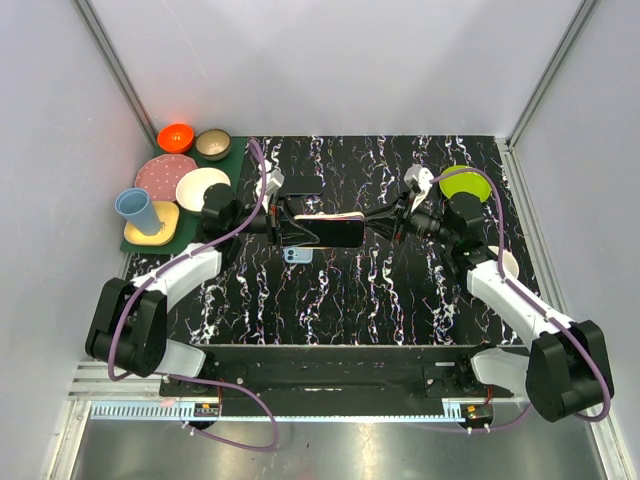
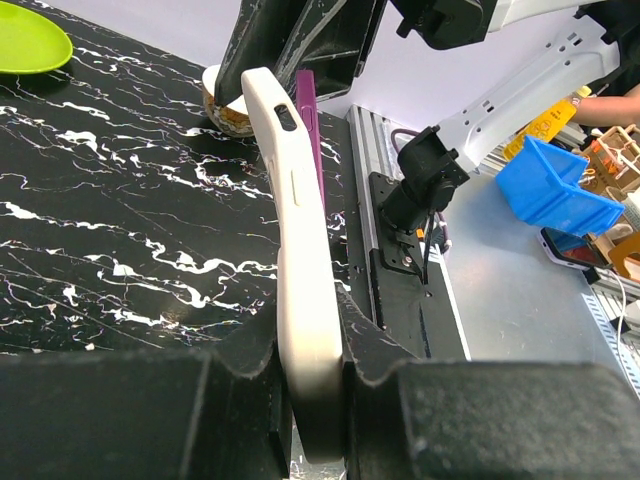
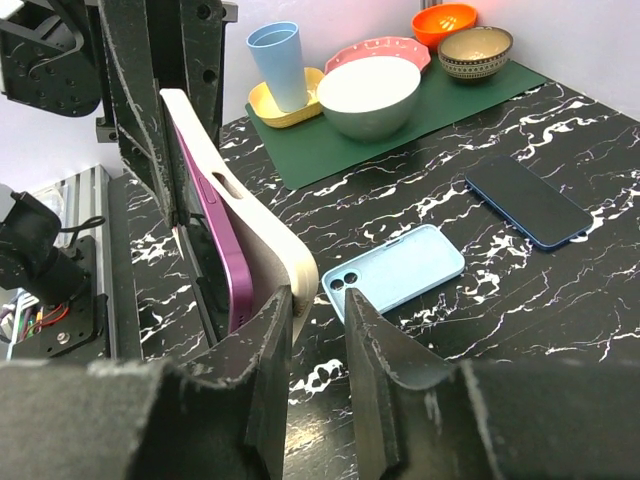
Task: Take the phone out of the phone case
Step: Remove the phone case from the phone.
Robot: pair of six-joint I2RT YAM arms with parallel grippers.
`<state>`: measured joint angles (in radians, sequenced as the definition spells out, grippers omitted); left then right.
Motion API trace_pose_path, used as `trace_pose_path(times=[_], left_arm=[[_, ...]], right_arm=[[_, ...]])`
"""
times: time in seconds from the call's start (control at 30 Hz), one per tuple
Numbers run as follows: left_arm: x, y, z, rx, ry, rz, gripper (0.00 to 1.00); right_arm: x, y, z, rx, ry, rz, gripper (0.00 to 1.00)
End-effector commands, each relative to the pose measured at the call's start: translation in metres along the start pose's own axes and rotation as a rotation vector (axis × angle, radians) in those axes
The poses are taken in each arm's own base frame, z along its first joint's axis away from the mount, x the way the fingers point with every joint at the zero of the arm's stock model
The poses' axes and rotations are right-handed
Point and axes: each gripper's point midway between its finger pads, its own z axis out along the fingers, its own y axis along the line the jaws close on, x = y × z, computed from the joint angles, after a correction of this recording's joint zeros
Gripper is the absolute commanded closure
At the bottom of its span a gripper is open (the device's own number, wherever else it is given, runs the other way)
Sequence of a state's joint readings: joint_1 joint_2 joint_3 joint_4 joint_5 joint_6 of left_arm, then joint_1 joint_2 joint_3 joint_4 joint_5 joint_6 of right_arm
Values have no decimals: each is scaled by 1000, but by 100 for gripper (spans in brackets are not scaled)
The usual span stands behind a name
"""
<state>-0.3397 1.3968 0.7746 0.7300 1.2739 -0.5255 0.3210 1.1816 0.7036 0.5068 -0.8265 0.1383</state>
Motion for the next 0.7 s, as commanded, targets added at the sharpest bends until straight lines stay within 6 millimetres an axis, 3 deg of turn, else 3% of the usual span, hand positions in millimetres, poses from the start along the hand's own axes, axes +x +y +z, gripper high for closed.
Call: trace_pose_path(times=[0.0,0.23,0.67], left_arm=[[-11,-36,6,153,26,171,100],[-14,-40,5,157,22,189,100],[-19,-26,-1,96,-6,187,100]], right_arm=[[3,-28,4,121,16,-27,68],[6,-25,6,102,31,-28,68],[-39,13,-15,-13,-71,-155,51]])
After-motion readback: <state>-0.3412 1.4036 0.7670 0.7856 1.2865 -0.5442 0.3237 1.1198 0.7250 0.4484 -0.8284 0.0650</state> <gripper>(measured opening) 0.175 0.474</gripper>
